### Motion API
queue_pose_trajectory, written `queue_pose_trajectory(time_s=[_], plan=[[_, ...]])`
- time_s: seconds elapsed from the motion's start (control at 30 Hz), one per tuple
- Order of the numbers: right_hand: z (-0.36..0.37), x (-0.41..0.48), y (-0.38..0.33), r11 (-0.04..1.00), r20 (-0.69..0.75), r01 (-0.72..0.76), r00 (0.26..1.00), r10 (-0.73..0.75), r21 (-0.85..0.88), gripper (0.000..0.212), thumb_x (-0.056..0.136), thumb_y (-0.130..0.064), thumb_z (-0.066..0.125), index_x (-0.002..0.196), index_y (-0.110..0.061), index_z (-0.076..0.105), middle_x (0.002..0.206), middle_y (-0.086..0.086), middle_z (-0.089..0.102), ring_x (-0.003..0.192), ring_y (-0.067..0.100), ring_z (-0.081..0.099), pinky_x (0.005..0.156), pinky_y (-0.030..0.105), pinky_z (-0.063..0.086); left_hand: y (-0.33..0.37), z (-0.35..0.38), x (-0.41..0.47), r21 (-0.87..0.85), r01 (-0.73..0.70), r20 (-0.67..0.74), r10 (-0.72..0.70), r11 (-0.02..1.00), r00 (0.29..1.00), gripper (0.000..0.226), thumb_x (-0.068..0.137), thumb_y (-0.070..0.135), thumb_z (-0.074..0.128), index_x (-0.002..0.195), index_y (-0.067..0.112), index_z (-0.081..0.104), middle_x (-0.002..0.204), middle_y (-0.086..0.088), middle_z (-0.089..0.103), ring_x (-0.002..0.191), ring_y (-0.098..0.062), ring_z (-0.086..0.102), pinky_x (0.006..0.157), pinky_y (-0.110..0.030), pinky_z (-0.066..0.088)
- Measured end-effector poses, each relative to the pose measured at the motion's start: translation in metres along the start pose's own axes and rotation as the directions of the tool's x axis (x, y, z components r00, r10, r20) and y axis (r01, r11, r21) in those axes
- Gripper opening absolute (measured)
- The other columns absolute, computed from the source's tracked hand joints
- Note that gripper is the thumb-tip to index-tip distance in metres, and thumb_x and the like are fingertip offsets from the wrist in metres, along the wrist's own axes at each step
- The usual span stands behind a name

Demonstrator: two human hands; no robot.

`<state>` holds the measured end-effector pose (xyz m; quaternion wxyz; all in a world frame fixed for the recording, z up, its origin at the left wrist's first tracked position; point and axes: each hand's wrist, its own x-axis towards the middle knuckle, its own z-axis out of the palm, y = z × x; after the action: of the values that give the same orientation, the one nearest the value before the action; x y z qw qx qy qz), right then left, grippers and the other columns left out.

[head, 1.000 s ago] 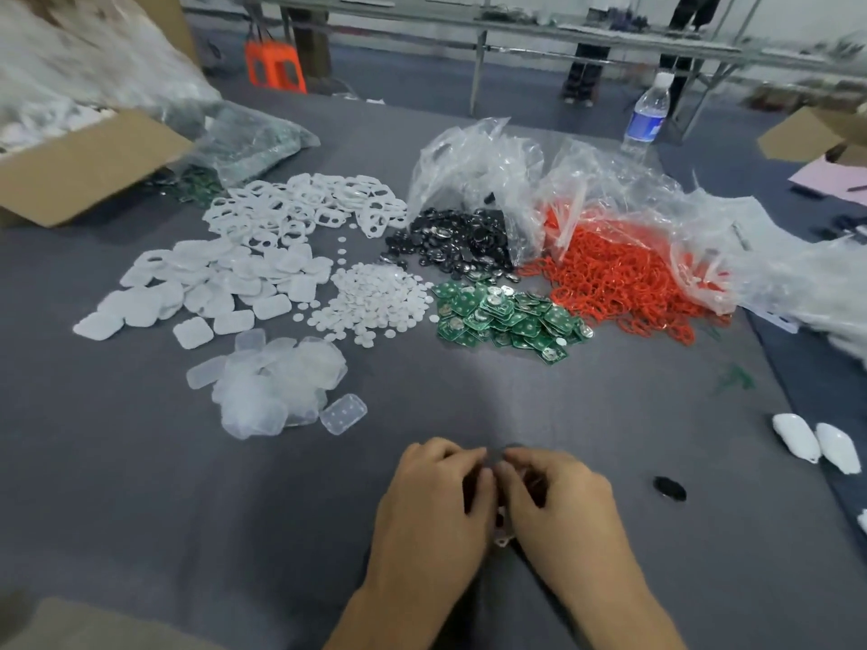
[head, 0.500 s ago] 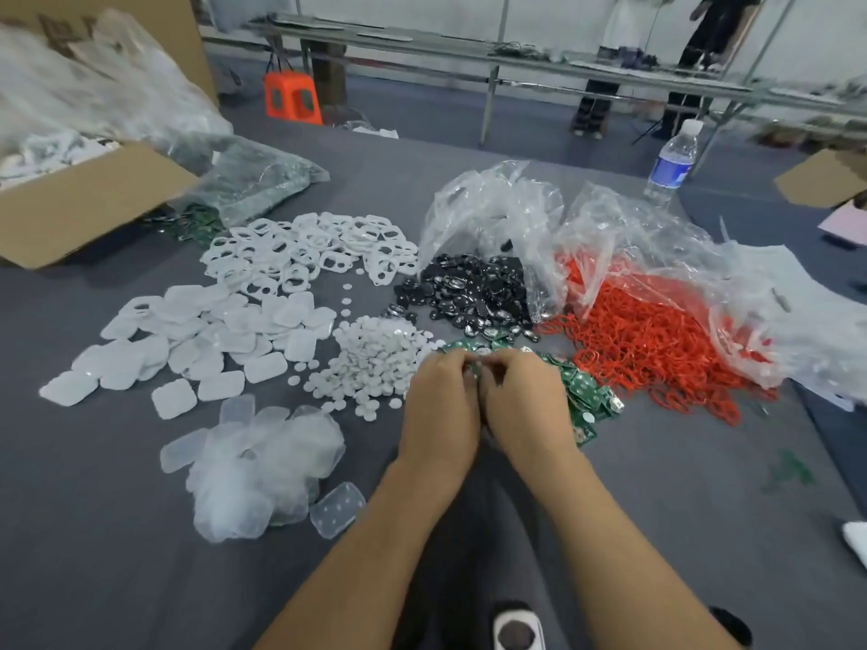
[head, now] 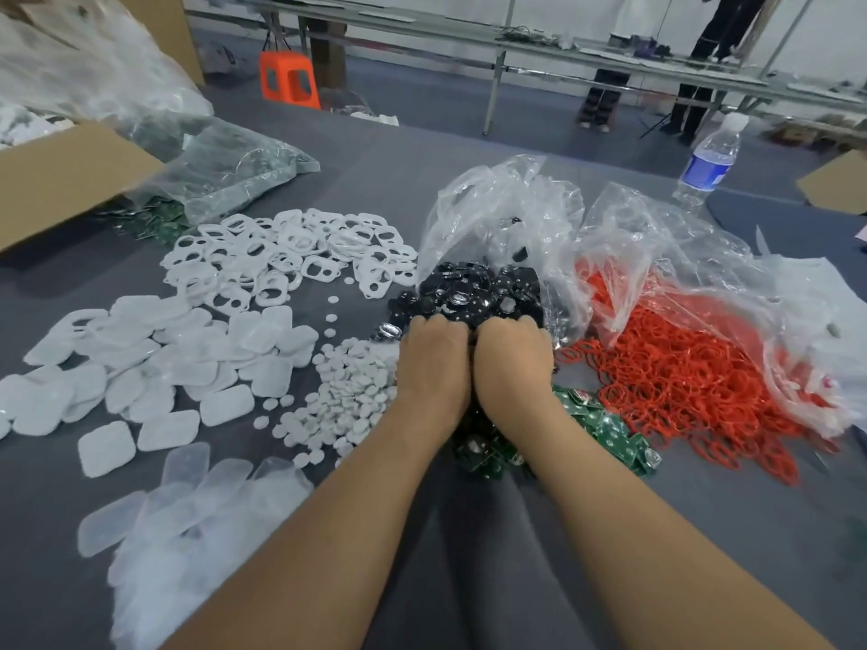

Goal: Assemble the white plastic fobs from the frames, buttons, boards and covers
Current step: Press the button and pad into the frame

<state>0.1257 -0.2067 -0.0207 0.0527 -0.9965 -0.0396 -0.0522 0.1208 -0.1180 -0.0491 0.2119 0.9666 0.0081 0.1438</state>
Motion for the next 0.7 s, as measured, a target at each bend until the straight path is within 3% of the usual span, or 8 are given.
queue_pose_trajectory(time_s=[0.1,0.17,0.27,0.37,0.47,0.53,0.6,0.7], plan=[[0.000,-0.001,0.000,0.995,-0.037,0.096,0.994,-0.098,-0.040,0.033,0.088,0.000,0.043,0.063,-0.020,0.037,0.066,-0.002,0.038,0.094,0.028,0.050,0.081,0.037,0.034,-0.004,0.001,-0.003,-0.025,-0.009,0.016,0.010,1.000,1.000,0.023,0.097,0.004,0.046,0.087,0.015,0.064,0.097,-0.007,0.064,0.095,-0.027,0.057,0.076,-0.034,0.040],[-0.004,-0.003,0.004,0.992,-0.071,0.122,0.990,-0.121,0.011,0.025,0.089,-0.003,0.045,0.068,-0.015,0.050,0.067,0.000,0.047,0.089,0.028,0.055,0.074,0.035,0.038,-0.005,-0.001,-0.008,-0.139,-0.021,-0.036,0.016,0.990,0.999,0.020,0.098,0.005,0.050,0.104,0.010,0.069,0.105,-0.009,0.065,0.099,-0.027,0.058,0.082,-0.034,0.043],[-0.018,-0.014,0.016,0.929,-0.133,0.084,0.990,-0.037,0.362,0.023,0.097,-0.013,0.051,0.085,-0.014,0.071,0.074,0.000,0.068,0.075,0.020,0.064,0.067,0.035,0.051,-0.001,-0.020,-0.021,-0.440,0.006,-0.077,-0.045,0.898,0.996,0.025,0.098,0.008,0.063,0.120,0.013,0.072,0.107,-0.003,0.073,0.098,-0.013,0.066,0.088,-0.022,0.050],[-0.036,-0.054,0.029,0.670,-0.118,0.055,0.992,0.049,0.740,0.019,0.097,-0.015,0.060,0.093,-0.024,0.077,0.067,-0.010,0.070,0.059,0.000,0.059,0.055,0.021,0.045,0.001,-0.049,-0.052,-0.749,0.073,0.038,-0.068,0.659,0.997,0.022,0.094,0.007,0.072,0.113,0.017,0.077,0.098,0.007,0.078,0.092,-0.002,0.073,0.086,-0.020,0.057],[-0.049,-0.105,0.041,0.292,-0.018,0.007,0.999,0.033,0.956,0.021,0.098,-0.008,0.061,0.096,-0.022,0.078,0.077,0.002,0.075,0.071,0.008,0.066,0.064,0.020,0.052,0.008,-0.076,-0.099,-0.927,0.173,0.156,-0.077,0.332,0.985,0.023,0.089,0.003,0.076,0.111,0.011,0.077,0.099,-0.001,0.080,0.095,-0.014,0.076,0.084,-0.024,0.059],[-0.058,-0.140,0.046,0.024,0.055,-0.054,0.996,-0.063,0.998,0.023,0.097,-0.008,0.060,0.099,-0.020,0.079,0.084,0.005,0.077,0.079,0.009,0.069,0.070,0.017,0.054,0.018,-0.091,-0.131,-0.958,0.193,0.181,-0.076,0.212,0.981,0.022,0.088,0.004,0.076,0.109,0.009,0.077,0.098,-0.004,0.080,0.093,-0.014,0.077,0.080,-0.019,0.058],[-0.063,-0.173,0.050,-0.115,0.044,-0.060,0.990,-0.133,0.992,0.022,0.091,-0.012,0.064,0.105,-0.020,0.078,0.094,0.007,0.077,0.085,0.011,0.071,0.077,0.018,0.054,0.029,-0.104,-0.160,-0.973,0.188,0.178,-0.083,0.137,0.981,0.023,0.083,0.010,0.077,0.106,0.010,0.078,0.094,-0.006,0.080,0.086,-0.011,0.076,0.076,-0.016,0.056],[-0.069,-0.214,0.052,-0.187,0.004,-0.033,0.988,-0.154,0.982,0.028,0.082,-0.019,0.077,0.110,-0.016,0.076,0.104,0.010,0.076,0.092,0.013,0.071,0.081,0.019,0.054,0.040,-0.118,-0.200,-0.979,0.192,0.187,-0.076,0.066,0.979,0.028,0.073,0.023,0.080,0.101,0.016,0.082,0.095,-0.006,0.080,0.087,-0.009,0.075,0.077,-0.017,0.056]])
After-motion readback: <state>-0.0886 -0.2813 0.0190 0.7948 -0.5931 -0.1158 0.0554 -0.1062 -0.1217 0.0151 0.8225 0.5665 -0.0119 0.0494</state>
